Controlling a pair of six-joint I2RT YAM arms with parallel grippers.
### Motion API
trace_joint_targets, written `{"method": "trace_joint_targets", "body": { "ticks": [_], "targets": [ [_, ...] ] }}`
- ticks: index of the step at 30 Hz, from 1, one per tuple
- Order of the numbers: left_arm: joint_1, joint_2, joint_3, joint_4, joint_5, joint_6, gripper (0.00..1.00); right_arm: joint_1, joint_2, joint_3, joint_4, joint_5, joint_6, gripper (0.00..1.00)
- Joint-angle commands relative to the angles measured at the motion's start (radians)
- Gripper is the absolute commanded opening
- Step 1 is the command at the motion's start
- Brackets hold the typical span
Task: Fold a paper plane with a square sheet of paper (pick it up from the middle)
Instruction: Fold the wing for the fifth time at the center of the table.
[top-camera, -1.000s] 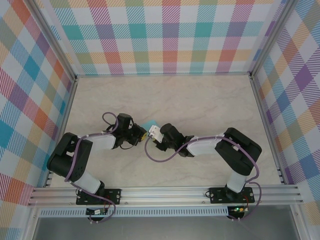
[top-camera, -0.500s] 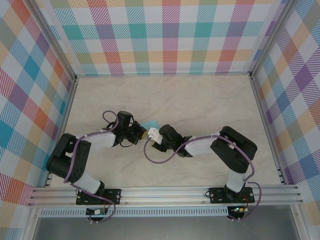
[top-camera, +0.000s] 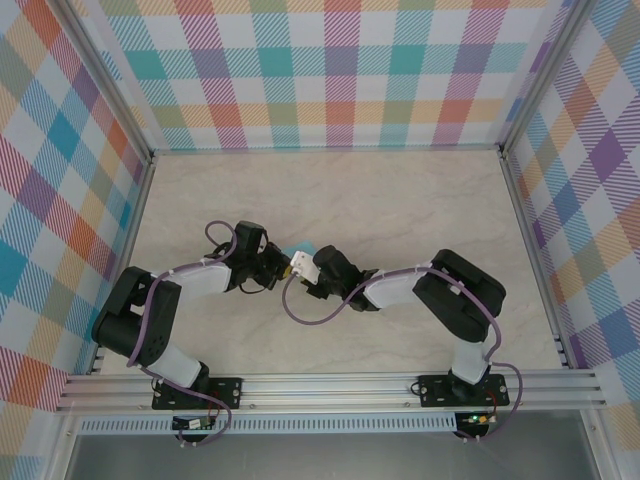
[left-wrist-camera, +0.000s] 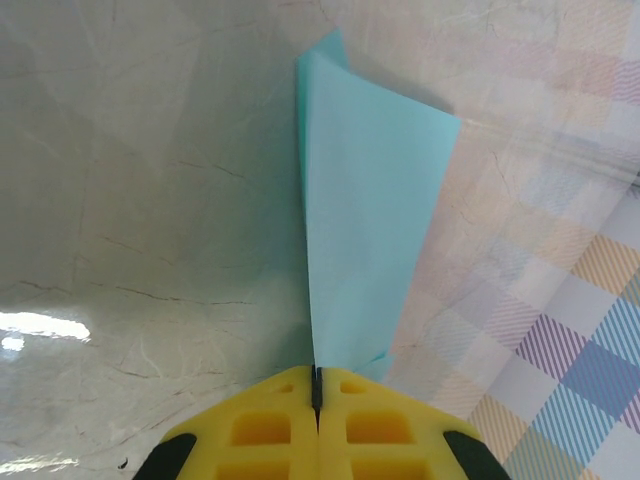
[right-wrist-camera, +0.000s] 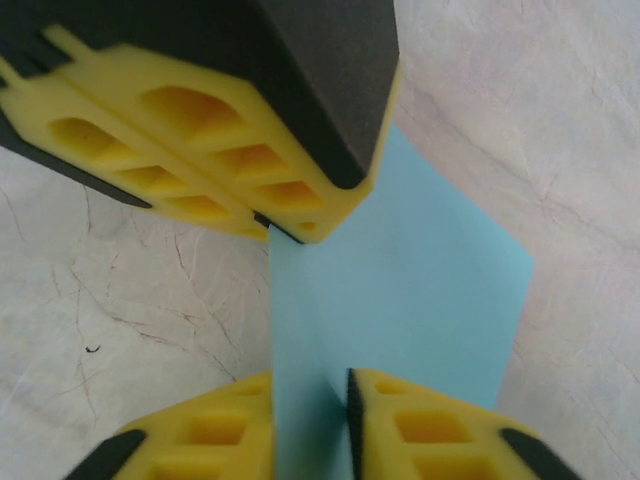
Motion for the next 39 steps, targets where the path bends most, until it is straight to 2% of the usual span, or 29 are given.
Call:
{"method": "trace_joint_targets", "body": {
  "ticks": [1,4,11,17,27,34,39],
  "targets": [
    [-0.002,-0.030,0.030,-0.041,0.007,0.007,0.01,0.007,0.017,0.024,0.014,-0.007,0.005,0.14],
    [0.003,-0.049,0.045,-0.085,-0.018,0.032,0.07,0.006,0.014,0.024,0.001,-0.024,0.036,0.08],
    [0.051,-0.133,0.075,-0.251,-0.104,0.121,0.31,-0.033,0.007,0.038,-0.065,-0.151,0.209,0.05],
    [0.087,-0.195,0.016,-0.237,-0.116,0.136,0.42,-0.095,-0.011,0.032,-0.078,-0.312,0.412,0.02],
    [0.064,-0.208,-0.093,-0.032,-0.023,0.132,0.44,-0.202,-0.029,-0.026,0.039,-0.521,0.719,0.03],
    [0.006,-0.137,-0.124,0.082,-0.006,0.097,0.40,-0.234,-0.018,-0.056,0.074,-0.538,0.810,0.09],
    [-0.044,-0.069,-0.100,0.132,-0.002,0.090,0.36,-0.251,-0.014,-0.068,0.089,-0.558,0.872,0.08]
  ]
}}
